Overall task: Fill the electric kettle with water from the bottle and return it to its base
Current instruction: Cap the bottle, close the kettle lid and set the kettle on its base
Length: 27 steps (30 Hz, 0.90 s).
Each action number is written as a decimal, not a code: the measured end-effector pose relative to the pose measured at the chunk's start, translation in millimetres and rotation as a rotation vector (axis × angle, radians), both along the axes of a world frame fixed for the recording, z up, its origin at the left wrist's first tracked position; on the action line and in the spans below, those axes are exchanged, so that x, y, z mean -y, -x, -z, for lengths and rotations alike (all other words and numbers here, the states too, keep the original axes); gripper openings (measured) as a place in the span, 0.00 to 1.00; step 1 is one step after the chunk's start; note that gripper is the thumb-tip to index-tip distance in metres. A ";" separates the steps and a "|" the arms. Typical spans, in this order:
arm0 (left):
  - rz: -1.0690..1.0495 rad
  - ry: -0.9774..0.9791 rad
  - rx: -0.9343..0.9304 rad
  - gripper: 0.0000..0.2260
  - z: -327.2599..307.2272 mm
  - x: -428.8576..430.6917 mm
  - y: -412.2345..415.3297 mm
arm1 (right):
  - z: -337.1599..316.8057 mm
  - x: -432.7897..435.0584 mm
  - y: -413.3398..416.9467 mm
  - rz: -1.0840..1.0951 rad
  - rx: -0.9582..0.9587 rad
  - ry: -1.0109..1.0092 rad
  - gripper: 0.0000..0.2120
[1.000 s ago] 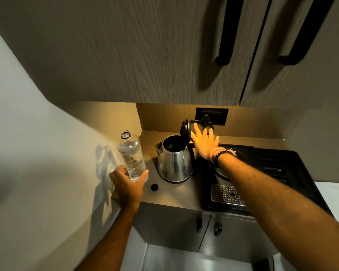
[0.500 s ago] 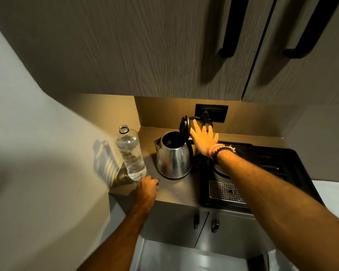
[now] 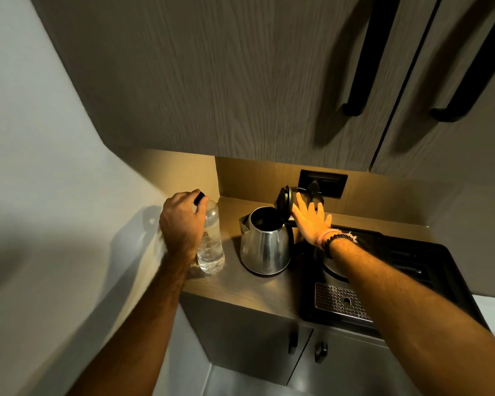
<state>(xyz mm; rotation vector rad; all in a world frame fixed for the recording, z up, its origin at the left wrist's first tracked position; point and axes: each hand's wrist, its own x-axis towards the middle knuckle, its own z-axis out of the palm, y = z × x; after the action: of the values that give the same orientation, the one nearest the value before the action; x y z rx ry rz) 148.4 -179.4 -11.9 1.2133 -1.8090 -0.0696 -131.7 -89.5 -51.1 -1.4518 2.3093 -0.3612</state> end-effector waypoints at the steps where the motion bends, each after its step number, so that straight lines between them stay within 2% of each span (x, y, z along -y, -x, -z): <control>1: 0.015 -0.003 -0.002 0.12 -0.8 0.2 -0.3 | 1.3 0.6 1.0 -0.001 0.001 -0.002 0.33; 5: 0.058 -0.022 -0.005 0.11 -5.1 0.2 2.1 | 6.1 4.6 4.2 0.036 0.037 -0.001 0.35; 10: 0.027 -0.142 -0.103 0.14 -4.7 4.7 1.3 | 1.9 1.9 2.1 0.008 0.017 -0.004 0.35; 17: 0.029 -0.096 -0.067 0.10 -8.4 -0.9 1.0 | 5.2 4.9 4.5 0.042 0.071 0.016 0.38; 21: 0.020 -0.146 -0.057 0.19 -8.1 -5.7 -1.9 | 2.0 11.0 0.0 0.045 0.069 0.046 0.38; 23: -0.015 -0.083 -0.059 0.24 -6.4 -12.9 -2.8 | -2.5 17.0 -7.0 0.050 0.034 0.069 0.38; 25: -0.011 0.104 -0.086 0.19 -4.1 -23.4 2.8 | -6.5 22.8 -16.2 0.031 -0.008 0.067 0.40; 27: 0.095 0.204 -0.072 0.13 -0.6 -34.7 16.6 | -6.9 26.4 -24.1 -0.001 -0.056 0.040 0.42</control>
<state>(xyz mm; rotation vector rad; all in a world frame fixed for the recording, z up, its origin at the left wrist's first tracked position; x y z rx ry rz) 131.8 -144.7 -11.3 0.9697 -1.7639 0.0165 -107.6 -115.9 -44.2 -1.4999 2.3581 -0.3727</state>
